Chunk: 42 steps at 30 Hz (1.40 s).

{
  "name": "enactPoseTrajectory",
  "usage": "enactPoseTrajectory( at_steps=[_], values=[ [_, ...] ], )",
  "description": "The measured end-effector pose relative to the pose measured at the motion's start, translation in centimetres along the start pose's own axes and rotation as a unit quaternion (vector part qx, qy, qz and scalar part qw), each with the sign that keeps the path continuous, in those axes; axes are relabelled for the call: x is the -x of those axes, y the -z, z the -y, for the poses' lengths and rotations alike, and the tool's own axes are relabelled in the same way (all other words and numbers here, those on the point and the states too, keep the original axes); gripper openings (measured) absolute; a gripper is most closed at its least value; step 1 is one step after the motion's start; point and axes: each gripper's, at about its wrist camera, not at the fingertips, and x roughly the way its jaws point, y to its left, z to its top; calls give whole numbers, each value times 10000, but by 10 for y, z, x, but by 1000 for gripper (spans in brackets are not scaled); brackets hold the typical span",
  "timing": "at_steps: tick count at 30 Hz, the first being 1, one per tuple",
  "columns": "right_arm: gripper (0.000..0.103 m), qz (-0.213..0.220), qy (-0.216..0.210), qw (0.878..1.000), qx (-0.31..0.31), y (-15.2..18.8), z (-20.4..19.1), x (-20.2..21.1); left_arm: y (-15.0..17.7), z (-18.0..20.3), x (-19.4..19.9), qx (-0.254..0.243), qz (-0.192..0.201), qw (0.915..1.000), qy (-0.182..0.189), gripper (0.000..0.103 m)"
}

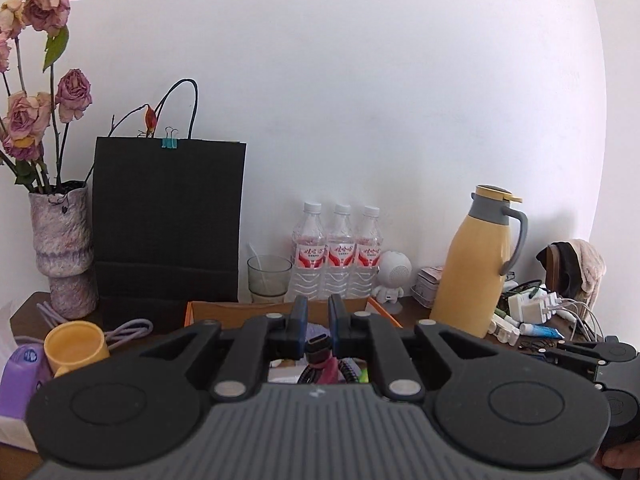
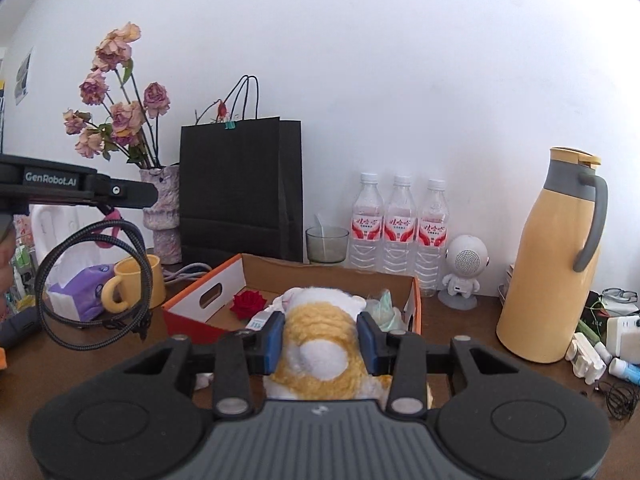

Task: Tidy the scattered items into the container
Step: 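Carry the cable and plush sheep into the box and open both grippers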

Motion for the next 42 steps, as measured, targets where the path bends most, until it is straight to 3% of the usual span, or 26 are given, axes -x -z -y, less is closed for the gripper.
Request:
enactPoseTrajectory(
  at_steps=[8,12,16,19,21,23,24,28,30,33,36,39,42],
  values=[
    [38,-187,23,9998,41,-44,13,-97,-29,-22,-110,-123,-366,9978,-548,11],
    [38,-446,-10,9988,196,-48,23,-144,-11,-29,-159,-202,-796,9944,-666,11],
    [38,-922,-92,9954,259,-32,29,-187,21,-31,-197,-298,-1250,9888,-762,11],
    [39,-1367,-183,9901,258,-15,30,-213,40,-18,-209,-758,-1250,9883,-436,12],
    [47,-1709,-352,9840,361,-5,27,-226,45,-5,-219,-1009,-1663,9804,-304,16],
    [55,-1795,-539,9818,305,-5,26,-229,51,1,-229,-1058,-1898,9759,-183,22],
    [56,-1854,-630,9806,100,-8,32,-230,54,0,-234,-993,-2025,9741,-162,34],
    [74,-2280,-1034,9657,-694,-23,61,-232,46,-24,-245,-64,-2497,9681,-178,63],
    [74,-2542,-1129,9544,-1088,-33,76,-234,36,-29,-248,-47,-2679,9628,-343,77],
    [72,-3025,-918,9373,-1468,-50,91,-238,17,-38,-246,-121,-2919,9552,-480,100],
    [69,-3545,-998,9214,-1245,-60,89,-239,8,-52,-243,-16,-3212,9453,-579,101],
    [68,-3683,-882,9180,-1174,-71,85,-232,0,-66,-242,135,-3526,9323,-800,101],
    [78,-3866,-768,9120,-1137,-80,78,-230,-10,-71,-239,283,-3753,9215,-956,101]
  ],
)
